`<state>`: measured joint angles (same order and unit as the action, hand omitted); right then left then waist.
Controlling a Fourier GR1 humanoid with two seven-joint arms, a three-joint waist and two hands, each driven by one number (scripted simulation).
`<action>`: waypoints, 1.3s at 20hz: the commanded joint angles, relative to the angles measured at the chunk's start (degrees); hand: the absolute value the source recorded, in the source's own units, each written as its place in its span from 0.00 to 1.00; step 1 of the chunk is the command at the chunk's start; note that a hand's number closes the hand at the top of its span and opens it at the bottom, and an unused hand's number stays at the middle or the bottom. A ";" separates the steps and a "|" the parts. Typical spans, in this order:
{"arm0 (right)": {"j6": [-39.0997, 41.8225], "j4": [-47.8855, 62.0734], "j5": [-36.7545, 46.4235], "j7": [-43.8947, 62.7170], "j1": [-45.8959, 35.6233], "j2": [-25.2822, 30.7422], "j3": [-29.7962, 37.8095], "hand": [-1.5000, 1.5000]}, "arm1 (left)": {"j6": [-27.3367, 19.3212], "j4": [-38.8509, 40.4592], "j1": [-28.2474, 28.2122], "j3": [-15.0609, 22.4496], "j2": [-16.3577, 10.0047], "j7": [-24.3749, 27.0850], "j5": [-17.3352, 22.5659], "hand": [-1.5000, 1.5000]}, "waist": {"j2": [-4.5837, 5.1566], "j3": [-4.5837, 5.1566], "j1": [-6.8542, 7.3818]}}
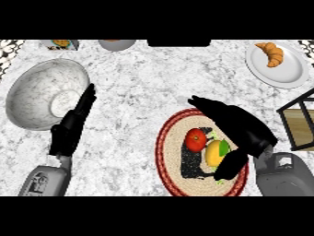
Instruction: Pick the tomato from the placemat and place it in the tiered shelf
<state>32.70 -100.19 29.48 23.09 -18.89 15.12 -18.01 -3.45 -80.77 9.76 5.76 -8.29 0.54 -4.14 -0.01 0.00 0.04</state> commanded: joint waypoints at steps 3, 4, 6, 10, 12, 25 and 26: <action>-2.94 5.94 5.96 -5.52 1.22 -2.10 -0.33 0.00 | -0.35 -0.54 4.80 0.06 2.17 -5.25 -1.77 0.50 | 0.04 -0.01 -0.01; 0.16 1.39 5.89 4.12 -0.59 -6.22 -1.77 0.00 | 2.55 -1.55 -0.32 -1.40 0.14 -1.20 0.00 0.50 | -0.03 0.01 0.08; -3.35 5.51 9.49 -5.17 2.69 -3.99 -1.78 0.00 | 1.81 -3.99 -0.90 -0.82 1.09 -3.85 -1.19 0.50 | -0.01 0.00 0.09; -5.29 9.77 12.65 -8.75 3.09 -4.47 -2.28 0.00 | 2.34 -1.34 -0.91 -1.09 2.03 -0.60 -1.68 0.50 | 0.02 0.00 0.15; 0.92 6.72 10.79 -4.51 -0.88 -5.43 1.50 0.00 | 2.34 -1.67 1.70 -2.92 1.69 -3.09 -1.81 0.50 | 0.00 0.01 0.05; -3.83 13.84 19.63 -12.08 2.23 -5.75 0.75 0.00 | 4.45 -1.50 0.80 -5.21 1.92 -1.98 -1.72 0.50 | 0.02 0.00 0.02; -3.94 15.92 20.55 -11.82 0.40 -7.09 1.17 0.00 | 4.07 -1.74 -0.14 -4.04 2.58 -0.86 -3.06 0.50 | 0.02 0.00 0.07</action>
<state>28.71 -87.62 48.10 13.22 -16.60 8.18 -18.35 -0.05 -83.16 9.40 2.42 -5.69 -1.04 -6.94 0.00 0.00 0.10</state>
